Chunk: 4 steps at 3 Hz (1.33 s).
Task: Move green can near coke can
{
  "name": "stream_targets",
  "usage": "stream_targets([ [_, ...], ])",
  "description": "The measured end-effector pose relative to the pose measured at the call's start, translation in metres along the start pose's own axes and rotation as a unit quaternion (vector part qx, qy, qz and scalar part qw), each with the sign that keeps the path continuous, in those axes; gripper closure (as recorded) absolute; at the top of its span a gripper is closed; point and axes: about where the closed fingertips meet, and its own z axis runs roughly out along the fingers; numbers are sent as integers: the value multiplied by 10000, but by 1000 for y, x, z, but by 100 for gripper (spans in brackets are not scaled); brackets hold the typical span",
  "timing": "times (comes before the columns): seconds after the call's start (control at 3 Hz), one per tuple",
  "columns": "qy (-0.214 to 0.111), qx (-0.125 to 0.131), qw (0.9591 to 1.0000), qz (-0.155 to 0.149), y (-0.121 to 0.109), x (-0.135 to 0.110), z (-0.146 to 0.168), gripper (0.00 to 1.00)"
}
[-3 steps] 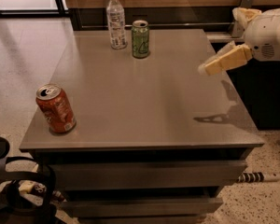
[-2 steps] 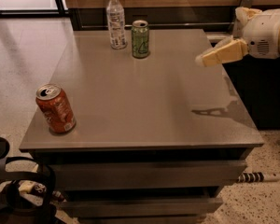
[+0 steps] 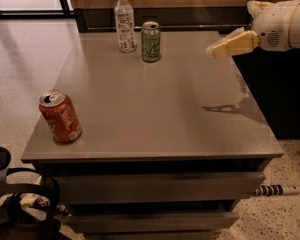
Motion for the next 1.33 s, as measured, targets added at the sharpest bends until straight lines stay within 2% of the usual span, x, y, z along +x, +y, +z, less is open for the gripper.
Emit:
stream_targets([
  [0.33, -33, 35, 9998, 202, -30, -2, 40, 0],
  [0.67, -7, 31, 9990, 439, -40, -2, 78, 0],
  [1.0, -90, 7, 9971, 755, -29, 1, 136, 0],
  [1.33, -337, 4, 9944, 998, -20, 5, 178, 0],
])
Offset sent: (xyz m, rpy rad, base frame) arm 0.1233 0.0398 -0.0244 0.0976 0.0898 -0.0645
